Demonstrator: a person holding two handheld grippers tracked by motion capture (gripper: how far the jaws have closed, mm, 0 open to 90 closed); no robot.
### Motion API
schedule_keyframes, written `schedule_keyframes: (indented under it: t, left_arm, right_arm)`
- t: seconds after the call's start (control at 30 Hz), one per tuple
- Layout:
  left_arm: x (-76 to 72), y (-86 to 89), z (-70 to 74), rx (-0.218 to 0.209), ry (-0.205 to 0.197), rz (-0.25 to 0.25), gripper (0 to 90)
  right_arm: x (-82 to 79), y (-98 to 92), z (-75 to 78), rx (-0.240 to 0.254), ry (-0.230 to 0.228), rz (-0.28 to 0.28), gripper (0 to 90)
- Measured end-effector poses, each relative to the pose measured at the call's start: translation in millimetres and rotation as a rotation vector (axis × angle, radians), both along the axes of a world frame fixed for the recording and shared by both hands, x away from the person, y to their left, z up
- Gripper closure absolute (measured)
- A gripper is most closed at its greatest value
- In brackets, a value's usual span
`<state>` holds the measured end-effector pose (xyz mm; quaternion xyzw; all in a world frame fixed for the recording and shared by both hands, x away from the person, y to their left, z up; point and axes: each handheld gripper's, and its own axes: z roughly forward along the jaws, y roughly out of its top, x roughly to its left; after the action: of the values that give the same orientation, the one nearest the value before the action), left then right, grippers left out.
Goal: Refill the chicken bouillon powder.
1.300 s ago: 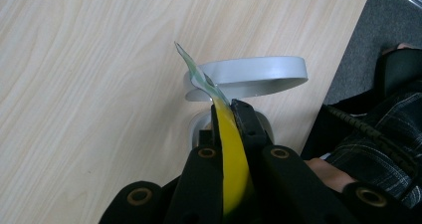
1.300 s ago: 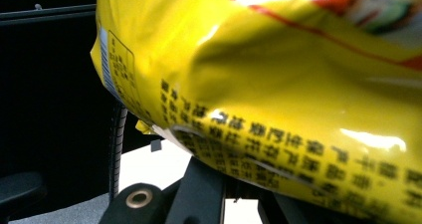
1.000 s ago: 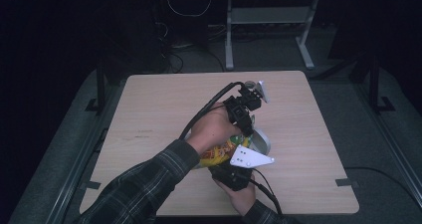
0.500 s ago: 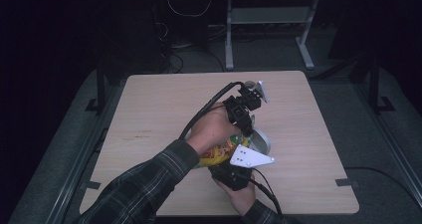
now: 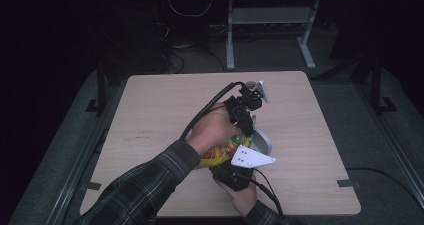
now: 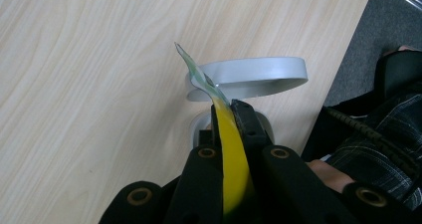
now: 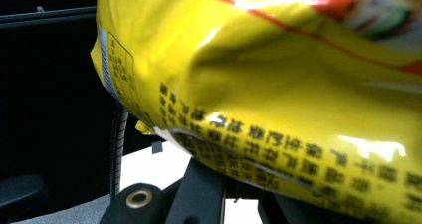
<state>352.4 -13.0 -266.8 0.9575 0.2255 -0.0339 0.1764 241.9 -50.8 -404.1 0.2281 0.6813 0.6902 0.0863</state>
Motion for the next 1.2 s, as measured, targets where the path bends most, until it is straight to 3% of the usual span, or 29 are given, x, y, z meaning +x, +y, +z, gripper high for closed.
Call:
schedule_keyframes:
  t: [0.63,0.93,1.2]
  left_arm:
    - [-0.1,3.0,-0.3,-0.014,0.001,0.007,89.9]
    - [-1.4,13.3,-2.1,-0.068,0.002,0.015,89.9]
    - [-5.6,26.8,-0.2,-0.151,0.003,0.022,89.9]
  right_arm:
    - [0.4,0.4,-0.2,-0.009,-0.001,0.005,90.0]
    - [-0.2,3.8,-2.3,-0.029,-0.001,0.019,90.0]
    - [-1.7,6.3,-3.7,-0.065,-0.016,0.031,90.0]
